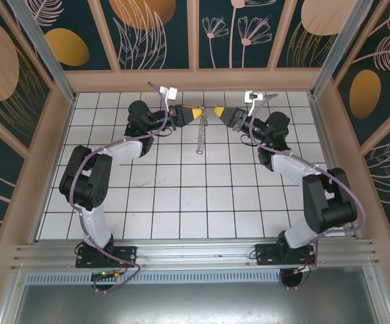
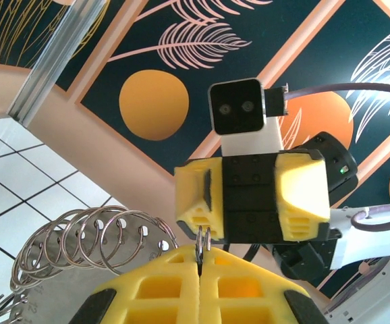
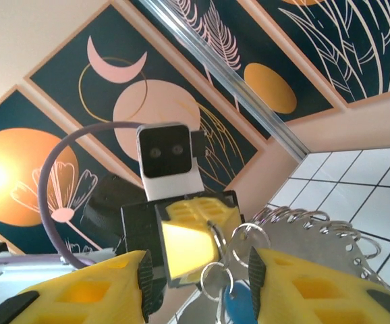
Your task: Put the keys on the keyring
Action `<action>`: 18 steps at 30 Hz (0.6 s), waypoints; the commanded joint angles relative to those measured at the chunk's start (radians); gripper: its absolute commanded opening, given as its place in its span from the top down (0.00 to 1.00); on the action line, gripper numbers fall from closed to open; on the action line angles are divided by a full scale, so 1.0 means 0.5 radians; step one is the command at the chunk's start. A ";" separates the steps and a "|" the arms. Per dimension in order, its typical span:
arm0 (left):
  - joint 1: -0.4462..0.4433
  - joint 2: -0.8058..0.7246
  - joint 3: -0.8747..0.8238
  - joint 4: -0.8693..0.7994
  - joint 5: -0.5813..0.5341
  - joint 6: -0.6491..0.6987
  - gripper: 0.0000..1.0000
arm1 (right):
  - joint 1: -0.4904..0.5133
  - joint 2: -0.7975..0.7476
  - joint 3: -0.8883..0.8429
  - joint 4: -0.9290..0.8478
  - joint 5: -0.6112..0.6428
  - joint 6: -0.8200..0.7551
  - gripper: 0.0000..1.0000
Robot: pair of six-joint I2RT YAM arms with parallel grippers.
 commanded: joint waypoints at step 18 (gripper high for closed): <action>0.002 -0.040 0.025 0.012 -0.073 -0.028 1.00 | 0.163 0.257 0.130 0.414 0.057 0.244 0.63</action>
